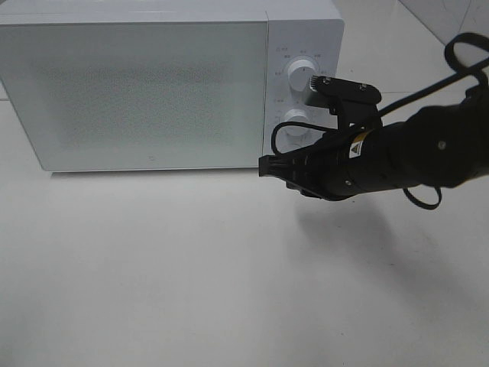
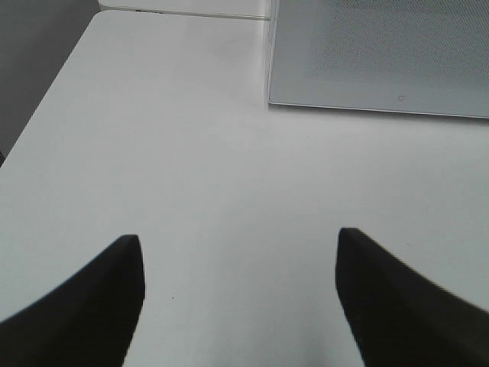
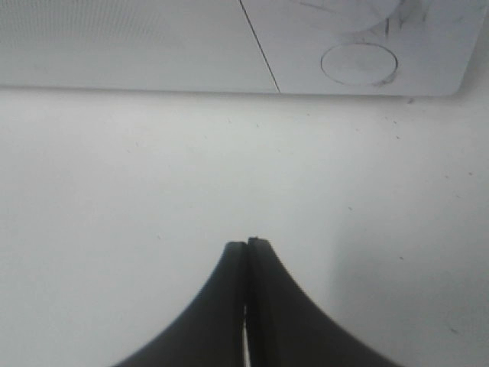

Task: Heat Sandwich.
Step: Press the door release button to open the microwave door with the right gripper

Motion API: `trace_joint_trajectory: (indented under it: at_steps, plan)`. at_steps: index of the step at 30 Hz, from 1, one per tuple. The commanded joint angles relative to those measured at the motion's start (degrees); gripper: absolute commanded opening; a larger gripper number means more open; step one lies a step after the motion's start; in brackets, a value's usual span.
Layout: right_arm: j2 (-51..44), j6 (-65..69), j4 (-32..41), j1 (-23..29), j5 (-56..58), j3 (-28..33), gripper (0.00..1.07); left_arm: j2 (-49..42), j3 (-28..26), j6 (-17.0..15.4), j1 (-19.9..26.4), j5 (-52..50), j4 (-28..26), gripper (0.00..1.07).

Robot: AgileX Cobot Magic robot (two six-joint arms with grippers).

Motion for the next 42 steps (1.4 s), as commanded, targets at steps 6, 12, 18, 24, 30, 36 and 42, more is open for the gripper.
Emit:
trace_joint_trajectory:
  at_steps: [6,12,18,24,30,36,42]
  plan:
    - [-1.9,-6.4,-7.6,-8.1,30.0,-10.1,0.02,-1.0,0.1,-0.3,-0.3,-1.0,-0.2,0.68]
    - [-3.2,-14.8,-7.6,-13.8,44.4,-15.9,0.04,-1.0,0.1,-0.3,-0.3,-1.0,-0.2,0.68]
    - [-3.8,-18.0,-6.6,-19.1,54.6,-19.3,0.05,-1.0,0.1,-0.3,-0.3,-1.0,-0.2,0.68]
    - [-4.4,-19.5,-5.2,-26.6,62.4,-20.7,0.07,-1.0,0.1,-0.3,-0.3,-1.0,-0.2,0.68]
    - [-7.8,-19.5,-5.5,-34.8,68.4,-20.7,0.1,-1.0,0.1,-0.3,-0.3,-1.0,-0.2,0.68]
    - [-14.9,-17.0,-8.4,-35.9,71.1,-20.7,0.13,-1.0,0.1,-0.3,-0.3,-1.0,-0.2,0.68]
    - [-23.0,-12.9,-12.0,-35.9,72.0,-20.7,0.25,-1.0,0.1,-0.3,-0.3,-1.0,-0.2,0.68]
